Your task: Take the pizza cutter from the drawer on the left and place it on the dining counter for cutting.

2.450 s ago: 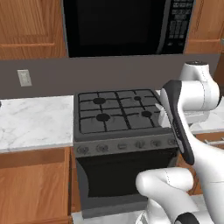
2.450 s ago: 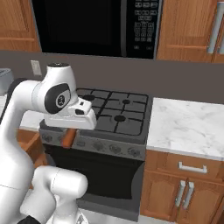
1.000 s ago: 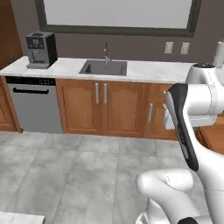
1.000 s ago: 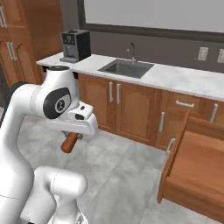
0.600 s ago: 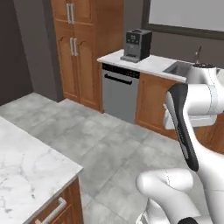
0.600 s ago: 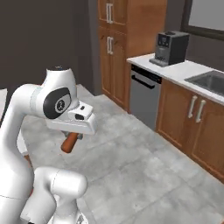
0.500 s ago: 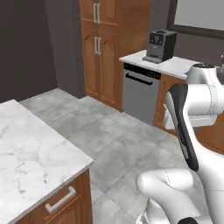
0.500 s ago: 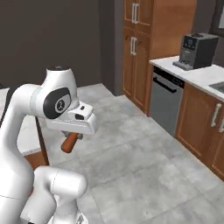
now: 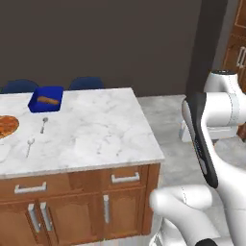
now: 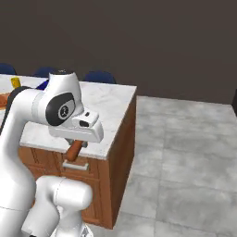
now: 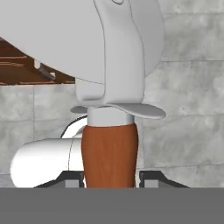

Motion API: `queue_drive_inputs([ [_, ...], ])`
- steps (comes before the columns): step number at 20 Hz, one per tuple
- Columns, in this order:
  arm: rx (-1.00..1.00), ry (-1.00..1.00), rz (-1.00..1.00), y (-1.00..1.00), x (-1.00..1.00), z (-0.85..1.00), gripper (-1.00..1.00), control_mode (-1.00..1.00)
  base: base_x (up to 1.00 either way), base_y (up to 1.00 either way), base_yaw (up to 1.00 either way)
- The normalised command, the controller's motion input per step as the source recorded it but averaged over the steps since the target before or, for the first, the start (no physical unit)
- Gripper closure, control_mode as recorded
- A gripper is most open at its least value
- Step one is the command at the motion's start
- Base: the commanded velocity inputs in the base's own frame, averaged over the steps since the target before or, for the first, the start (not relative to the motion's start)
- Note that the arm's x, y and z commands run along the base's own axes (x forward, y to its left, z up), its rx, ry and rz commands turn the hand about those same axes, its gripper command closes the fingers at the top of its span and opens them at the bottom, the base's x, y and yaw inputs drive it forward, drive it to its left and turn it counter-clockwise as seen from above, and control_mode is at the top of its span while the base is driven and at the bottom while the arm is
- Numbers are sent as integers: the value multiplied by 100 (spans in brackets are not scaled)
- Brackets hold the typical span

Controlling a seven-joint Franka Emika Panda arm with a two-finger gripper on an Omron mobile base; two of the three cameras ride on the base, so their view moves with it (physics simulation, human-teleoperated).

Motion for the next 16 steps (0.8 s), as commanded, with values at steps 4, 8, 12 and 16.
queue_drive_inputs([
  [4,0,0,0,0,0,0,100,100,15,19,78],
  [8,0,0,0,0,0,0,100,100,48,43,12],
  [12,0,0,0,0,0,0,100,100,19,93,-13],
  [16,0,0,0,0,0,0,100,100,14,100,-27],
])
